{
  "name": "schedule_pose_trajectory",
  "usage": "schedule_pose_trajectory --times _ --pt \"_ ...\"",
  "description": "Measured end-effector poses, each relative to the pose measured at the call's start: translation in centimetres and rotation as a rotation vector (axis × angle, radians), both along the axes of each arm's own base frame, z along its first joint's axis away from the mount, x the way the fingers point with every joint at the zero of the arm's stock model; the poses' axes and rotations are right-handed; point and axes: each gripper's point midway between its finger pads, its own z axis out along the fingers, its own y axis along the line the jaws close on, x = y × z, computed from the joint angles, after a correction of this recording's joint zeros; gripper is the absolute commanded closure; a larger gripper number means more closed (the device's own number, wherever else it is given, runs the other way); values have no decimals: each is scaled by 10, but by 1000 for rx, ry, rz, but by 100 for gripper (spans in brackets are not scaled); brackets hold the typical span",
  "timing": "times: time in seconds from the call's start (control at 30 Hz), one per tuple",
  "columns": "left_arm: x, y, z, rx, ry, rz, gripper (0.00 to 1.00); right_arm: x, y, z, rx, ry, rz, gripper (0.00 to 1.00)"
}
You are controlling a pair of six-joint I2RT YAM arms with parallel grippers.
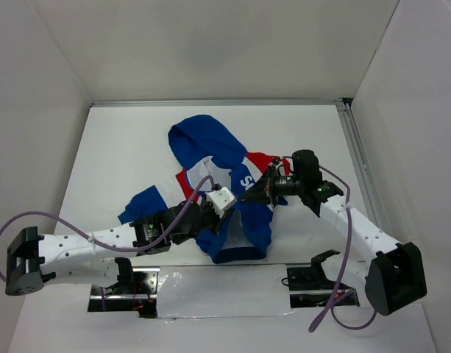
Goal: Zip up the jacket
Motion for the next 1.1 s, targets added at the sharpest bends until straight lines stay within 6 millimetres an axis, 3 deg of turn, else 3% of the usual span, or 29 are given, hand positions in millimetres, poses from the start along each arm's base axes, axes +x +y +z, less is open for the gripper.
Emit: schedule_pose_trajectory --times 0.13,0.2,0.37,0.47,0.57,0.63,0.77,0.8,0.83,0.87,0.9,0.93,1.0,1.1 --pt "-4 7 -3 9 -42 -38 100 15 4 -10 -33 36 -7 100" --pt "-8 9 2 3 -57 -62 100 43 4 -19 -80 25 -71 100" --pt "-22 9 12 -40 -40 -121 100 163 -10 -36 -220 -54 -291 100" --pt "-29 9 -5 -36 16 -135 100 240 -17 -42 -290 -122 -398 100" --pt "-40 14 -38 -6 102 -146 100 306 -27 -51 -347 -181 -478 100" --pt "-33 24 -55 14 123 -85 100 329 -22 -60 -359 -178 -428 100" --pt "-26 32 -65 -10 196 19 99 337 2 -67 -376 -219 -279 88" --pt "-28 33 -67 -20 221 35 93 336 6 -65 -380 -247 -249 80" --pt "-30 33 -70 -21 244 40 77 333 8 -65 -388 -263 -232 51" --pt "-34 34 -73 -16 267 43 18 332 8 -62 -393 -281 -223 33" --pt "-45 32 -78 -10 317 19 1 337 5 -58 -415 -331 -238 11" --pt "-57 32 -85 5 363 -2 1 346 -1 -51 -431 -383 -261 1" --pt "-83 36 -99 52 458 -33 1 357 -19 -32 -468 -471 -303 0" --pt "-97 47 -107 113 543 -4 1 357 -48 6 -513 -576 -376 0"
